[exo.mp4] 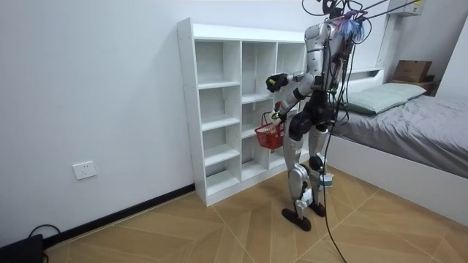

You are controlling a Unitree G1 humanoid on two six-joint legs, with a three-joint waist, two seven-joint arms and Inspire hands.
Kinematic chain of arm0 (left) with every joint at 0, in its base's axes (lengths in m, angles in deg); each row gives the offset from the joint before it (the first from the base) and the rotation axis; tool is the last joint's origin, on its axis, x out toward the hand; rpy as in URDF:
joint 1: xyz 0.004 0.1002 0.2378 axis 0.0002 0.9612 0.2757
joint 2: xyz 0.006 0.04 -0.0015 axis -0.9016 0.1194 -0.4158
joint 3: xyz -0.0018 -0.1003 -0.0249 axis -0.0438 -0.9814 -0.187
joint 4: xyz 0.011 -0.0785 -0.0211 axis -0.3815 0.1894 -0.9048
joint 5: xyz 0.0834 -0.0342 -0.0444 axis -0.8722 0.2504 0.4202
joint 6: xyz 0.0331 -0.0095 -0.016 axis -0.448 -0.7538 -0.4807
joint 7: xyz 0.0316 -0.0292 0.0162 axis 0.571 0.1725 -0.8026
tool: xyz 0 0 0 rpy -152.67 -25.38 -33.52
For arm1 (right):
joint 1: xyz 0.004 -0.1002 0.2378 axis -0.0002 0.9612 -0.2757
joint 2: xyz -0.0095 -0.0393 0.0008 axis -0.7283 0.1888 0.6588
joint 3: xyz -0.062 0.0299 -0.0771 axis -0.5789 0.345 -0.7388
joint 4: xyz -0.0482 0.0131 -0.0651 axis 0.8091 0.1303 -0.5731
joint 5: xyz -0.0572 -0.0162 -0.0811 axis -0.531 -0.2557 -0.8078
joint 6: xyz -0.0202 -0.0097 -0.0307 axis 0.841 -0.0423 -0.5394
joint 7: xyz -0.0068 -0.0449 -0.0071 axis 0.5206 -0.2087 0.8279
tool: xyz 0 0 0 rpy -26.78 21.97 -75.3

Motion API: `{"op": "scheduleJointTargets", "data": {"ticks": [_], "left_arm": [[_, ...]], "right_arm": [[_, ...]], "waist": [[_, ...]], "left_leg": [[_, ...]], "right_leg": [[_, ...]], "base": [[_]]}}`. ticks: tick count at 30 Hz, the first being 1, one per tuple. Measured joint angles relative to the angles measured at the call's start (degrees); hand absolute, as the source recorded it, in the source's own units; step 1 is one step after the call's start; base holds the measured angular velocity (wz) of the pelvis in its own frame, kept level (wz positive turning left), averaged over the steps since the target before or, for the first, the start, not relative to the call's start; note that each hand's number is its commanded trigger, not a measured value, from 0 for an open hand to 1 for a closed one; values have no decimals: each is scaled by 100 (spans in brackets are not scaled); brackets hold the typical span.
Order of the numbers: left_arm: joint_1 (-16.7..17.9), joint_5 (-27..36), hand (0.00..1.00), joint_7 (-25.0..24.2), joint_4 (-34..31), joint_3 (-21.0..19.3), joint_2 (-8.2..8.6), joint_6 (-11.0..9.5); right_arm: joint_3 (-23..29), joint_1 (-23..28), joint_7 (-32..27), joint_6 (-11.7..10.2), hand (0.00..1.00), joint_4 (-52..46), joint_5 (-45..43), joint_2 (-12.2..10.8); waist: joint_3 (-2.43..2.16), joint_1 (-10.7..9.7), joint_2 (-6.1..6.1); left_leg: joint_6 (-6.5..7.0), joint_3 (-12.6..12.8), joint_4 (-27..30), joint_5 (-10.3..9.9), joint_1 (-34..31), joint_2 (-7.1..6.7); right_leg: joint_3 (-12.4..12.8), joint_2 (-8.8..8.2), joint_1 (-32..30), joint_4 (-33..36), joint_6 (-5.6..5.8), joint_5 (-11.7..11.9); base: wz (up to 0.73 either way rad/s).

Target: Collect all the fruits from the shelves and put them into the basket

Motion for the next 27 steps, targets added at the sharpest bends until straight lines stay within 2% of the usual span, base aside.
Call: {"op": "scheduleJointTargets", "data": {"ticks": [7,11,17,23,27], "left_arm": [[-11,16,100,3,-17,14,2,10],[-110,16,100,18,-14,28,3,10],[-154,7,100,16,-2,23,-16,10],[-158,11,100,16,15,15,-88,10],[-200,32,100,28,14,157,-102,-6]], "right_arm": [[257,480,-16,5,100,30,132,165],[290,775,-68,7,100,152,459,284],[395,883,-73,0,100,455,631,212],[395,882,-82,-4,100,1026,826,72],[307,884,-80,-4,100,1304,1237,95]], "waist": [[13,-281,102],[10,-294,110],[1,-296,135],[4,-386,126],[11,-395,116]], "left_leg": [[95,41,-5,-62,0,37],[98,126,-14,-68,-6,76],[97,205,-13,-68,-8,104],[97,225,-12,-68,67,103],[97,227,-11,-68,70,103]], "right_leg": [[68,48,-89,-6,0,17],[87,77,-120,-8,-28,38],[189,111,-157,-6,-49,50],[208,111,-82,-17,-49,51],[216,111,-88,-15,-49,51]], "base": [[-7],[-9],[-7],[-1],[0]]}}
